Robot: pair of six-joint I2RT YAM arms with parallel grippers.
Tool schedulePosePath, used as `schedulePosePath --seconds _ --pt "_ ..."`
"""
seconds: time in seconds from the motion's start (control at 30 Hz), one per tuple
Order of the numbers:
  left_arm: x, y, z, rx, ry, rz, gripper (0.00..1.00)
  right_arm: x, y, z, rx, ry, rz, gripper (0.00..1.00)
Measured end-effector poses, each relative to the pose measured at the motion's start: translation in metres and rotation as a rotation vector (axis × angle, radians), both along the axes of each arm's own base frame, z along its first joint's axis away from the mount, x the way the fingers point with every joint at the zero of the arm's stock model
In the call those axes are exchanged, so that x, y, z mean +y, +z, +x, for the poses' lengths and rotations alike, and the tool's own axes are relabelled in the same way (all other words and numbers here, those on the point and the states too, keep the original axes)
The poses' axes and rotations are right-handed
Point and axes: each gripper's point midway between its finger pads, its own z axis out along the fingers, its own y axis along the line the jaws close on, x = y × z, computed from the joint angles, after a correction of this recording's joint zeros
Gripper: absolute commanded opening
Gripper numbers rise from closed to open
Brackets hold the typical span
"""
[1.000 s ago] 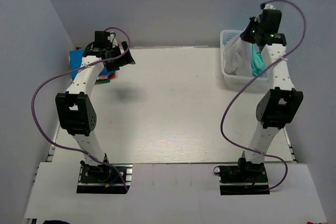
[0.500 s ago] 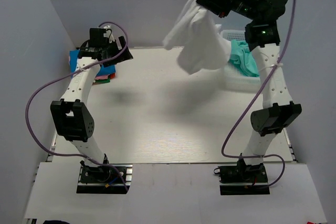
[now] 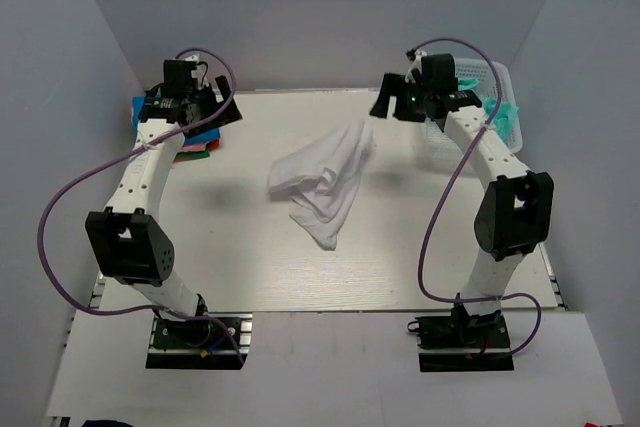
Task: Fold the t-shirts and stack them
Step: Move the tshirt to the center of the board, then flatten out the tshirt
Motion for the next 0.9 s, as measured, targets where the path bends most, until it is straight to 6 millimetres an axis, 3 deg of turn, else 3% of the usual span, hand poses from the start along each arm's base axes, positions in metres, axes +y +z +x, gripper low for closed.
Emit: schedulePosePath --seconds 0.07,0.13,0.2,0.3,0.47,0.63,0.73,0.9 --pt "0.002 -0.017 -0.008 0.051 0.009 0.004 1.0 -0.031 -0.053 -0.014 0.126 -0.087 -0.172 0.9" --pt "0.001 -0.034 -0.016 0.105 0.01 0.001 1.0 -0.051 -0.079 -0.03 0.196 -0.108 -0.28 0.9" --pt "-0.003 -0.049 -0.024 0.149 -0.005 -0.013 1.0 -0.058 -0.09 -0.047 0.235 -0.094 -0.336 0.9" --pt "-0.02 -0.066 -0.03 0.193 -0.075 -0.069 1.0 -0.053 -0.094 -0.075 0.253 -0.036 -0.376 0.9" --pt "-0.052 -0.102 -0.031 0.266 -0.186 -0.127 1.0 -0.015 -0.098 -0.134 0.236 0.15 -0.419 0.9" --pt "-0.069 -0.146 -0.016 0.355 -0.209 -0.117 1.0 0.033 -0.124 -0.19 0.237 0.366 -0.489 0.9" --pt "-0.069 -0.168 -0.003 0.385 -0.175 -0.097 1.0 0.052 -0.135 -0.215 0.238 0.45 -0.518 0.9" --pt "-0.056 -0.196 0.008 0.415 -0.087 -0.036 0.98 0.084 -0.147 -0.237 0.188 0.539 -0.543 0.9"
